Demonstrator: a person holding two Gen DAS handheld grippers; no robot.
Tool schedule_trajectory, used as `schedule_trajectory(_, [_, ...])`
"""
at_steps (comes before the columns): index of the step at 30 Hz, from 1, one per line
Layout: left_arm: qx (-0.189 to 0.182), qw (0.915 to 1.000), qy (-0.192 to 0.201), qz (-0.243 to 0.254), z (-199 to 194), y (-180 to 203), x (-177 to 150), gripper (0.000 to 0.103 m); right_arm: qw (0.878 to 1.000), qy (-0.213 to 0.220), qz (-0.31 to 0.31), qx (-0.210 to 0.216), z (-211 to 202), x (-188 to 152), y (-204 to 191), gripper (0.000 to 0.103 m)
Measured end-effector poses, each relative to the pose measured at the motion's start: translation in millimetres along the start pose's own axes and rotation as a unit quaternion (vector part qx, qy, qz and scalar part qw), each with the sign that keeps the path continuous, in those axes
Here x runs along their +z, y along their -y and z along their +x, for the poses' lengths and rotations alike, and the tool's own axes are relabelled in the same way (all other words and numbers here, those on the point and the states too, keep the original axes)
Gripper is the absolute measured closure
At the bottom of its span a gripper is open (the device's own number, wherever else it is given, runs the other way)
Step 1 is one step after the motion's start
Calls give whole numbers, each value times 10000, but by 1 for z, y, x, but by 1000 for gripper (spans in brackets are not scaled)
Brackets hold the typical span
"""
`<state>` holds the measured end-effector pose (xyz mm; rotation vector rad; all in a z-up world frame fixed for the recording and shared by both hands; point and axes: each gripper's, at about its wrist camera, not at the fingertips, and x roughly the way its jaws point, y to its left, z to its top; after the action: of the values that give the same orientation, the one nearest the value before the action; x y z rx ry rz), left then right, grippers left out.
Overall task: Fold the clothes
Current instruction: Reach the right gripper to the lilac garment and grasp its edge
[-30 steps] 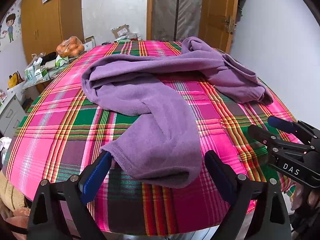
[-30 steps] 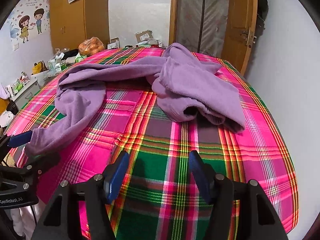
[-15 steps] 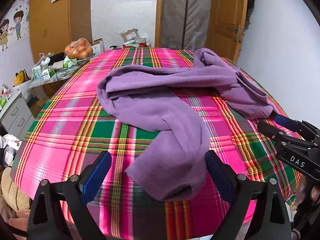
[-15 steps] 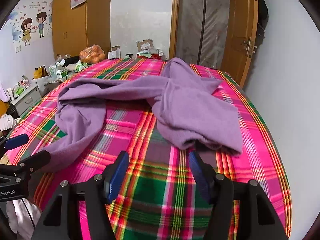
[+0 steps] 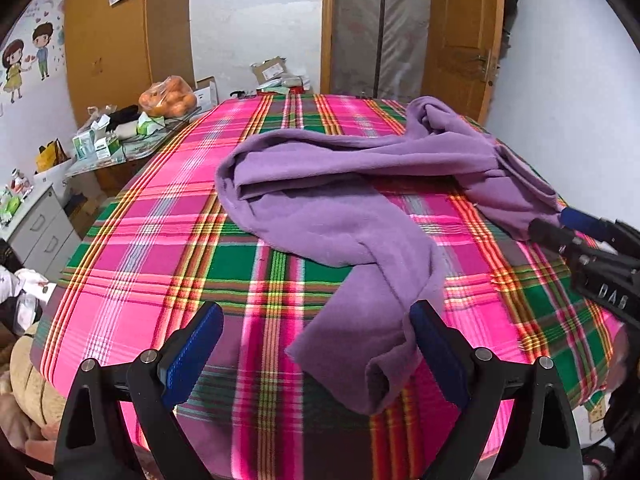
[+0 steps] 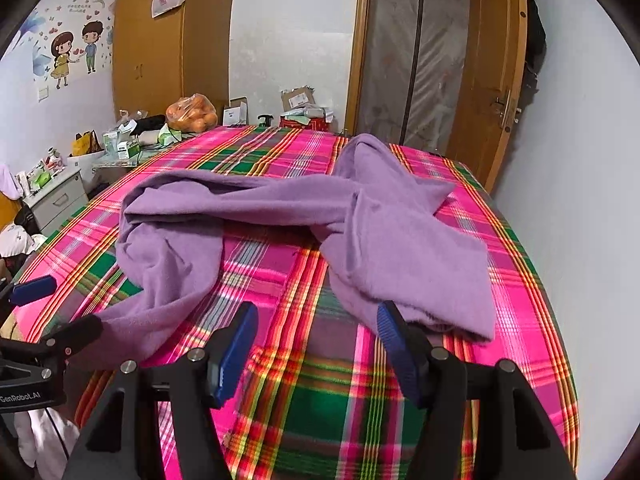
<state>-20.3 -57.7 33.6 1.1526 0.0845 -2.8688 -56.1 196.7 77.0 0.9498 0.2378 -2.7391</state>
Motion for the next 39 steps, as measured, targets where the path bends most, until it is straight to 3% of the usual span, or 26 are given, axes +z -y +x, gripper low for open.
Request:
schedule_trajectory(12, [233,9990,67,-371,5,-33,7,8,9993,143,94,-334,24,35,23,41])
schedule_trajectory(15, [211,9987,70,-450,6,-39,8,8,9991,-66,22,-408,35,36,31,79])
schedule_trajectory(16, [194,9988,72,-454,7,-39,8,8,9990,-85,26,-442,36,35,35,95])
schedule_trajectory(19, [141,9989,68,-453,8,-39,8,8,9982,-58,71,-596,34,36,50,102])
schedule_trajectory(25, [37,9990,67,-438,8,-35,9,8,9927,36,326,-1162,24,39,100,102])
schedule_trajectory(28, [25,9990,89,-436,6,-33,10,8,9923,35,443,-1158,17,38,113,100])
schedule_trajectory(29, [14,9990,91,-430,6,-31,10,8,9939,92,404,-1020,15,37,109,90])
schedule_trajectory(30, [7,9991,89,-416,6,-30,10,8,9963,119,303,-794,14,36,100,79])
schedule_trajectory(31, [-1,9992,84,-396,5,-28,10,8,9983,133,177,-531,14,34,89,52])
schedule_trajectory(32, [-6,9992,81,-379,5,-27,10,8,9995,146,50,-268,15,33,78,34])
schedule_trajectory(35, [-24,9994,74,-349,3,-23,9,8,9995,107,-122,267,22,29,53,33])
schedule_trajectory(39, [-65,9994,121,-306,-1,-19,9,8,9984,-59,-536,178,33,27,30,35])
